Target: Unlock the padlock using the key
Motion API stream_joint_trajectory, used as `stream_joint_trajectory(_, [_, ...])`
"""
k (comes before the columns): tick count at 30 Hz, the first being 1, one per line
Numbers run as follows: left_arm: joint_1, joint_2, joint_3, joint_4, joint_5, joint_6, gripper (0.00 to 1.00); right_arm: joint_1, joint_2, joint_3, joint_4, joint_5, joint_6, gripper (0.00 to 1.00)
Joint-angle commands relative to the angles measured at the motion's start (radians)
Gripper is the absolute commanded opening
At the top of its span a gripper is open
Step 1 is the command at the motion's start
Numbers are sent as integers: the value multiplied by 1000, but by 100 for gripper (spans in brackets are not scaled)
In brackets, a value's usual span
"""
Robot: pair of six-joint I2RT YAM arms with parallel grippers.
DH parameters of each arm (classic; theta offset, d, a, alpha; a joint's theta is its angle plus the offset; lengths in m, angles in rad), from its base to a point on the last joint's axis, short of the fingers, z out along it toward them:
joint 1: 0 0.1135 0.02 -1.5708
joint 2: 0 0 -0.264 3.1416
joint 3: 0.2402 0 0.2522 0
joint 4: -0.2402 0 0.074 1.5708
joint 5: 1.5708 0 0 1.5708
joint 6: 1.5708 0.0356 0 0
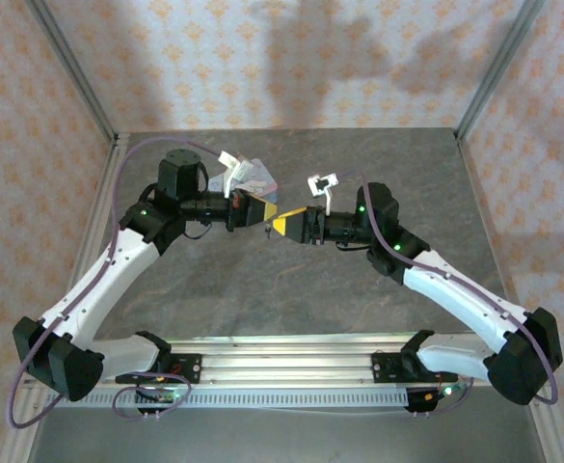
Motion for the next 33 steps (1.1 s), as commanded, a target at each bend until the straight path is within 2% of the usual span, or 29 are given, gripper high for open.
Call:
stream_joint_trajectory(1, [-6,-6,34,-19,51,15,0,16,9,14,80,-30,11,42])
stream_joint_trajectory(12, [-9,1,40,-15,75,8,0,26,29,17,112,-21,18,26])
stream_joint_trajectory(21, [-13,6,23,30,81,-33,0,26,64,2,183,-20,57,17])
stream_joint_trajectory(25, [-13,11,20,40,77,-41,0,26,69,-3,191,-23,58,1])
stream_joint_trajectory(26, [-13,13,20,40,71,-41,0,26,69,-6,192,-23,56,0])
stream_joint_trajectory(32, [-12,-4,10,49,-4,-53,0,21,57,-38,230,21,76,0])
stream_joint_trajectory(33, [-12,-13,5,59,-17,-63,9,17,55,-47,252,30,90,0])
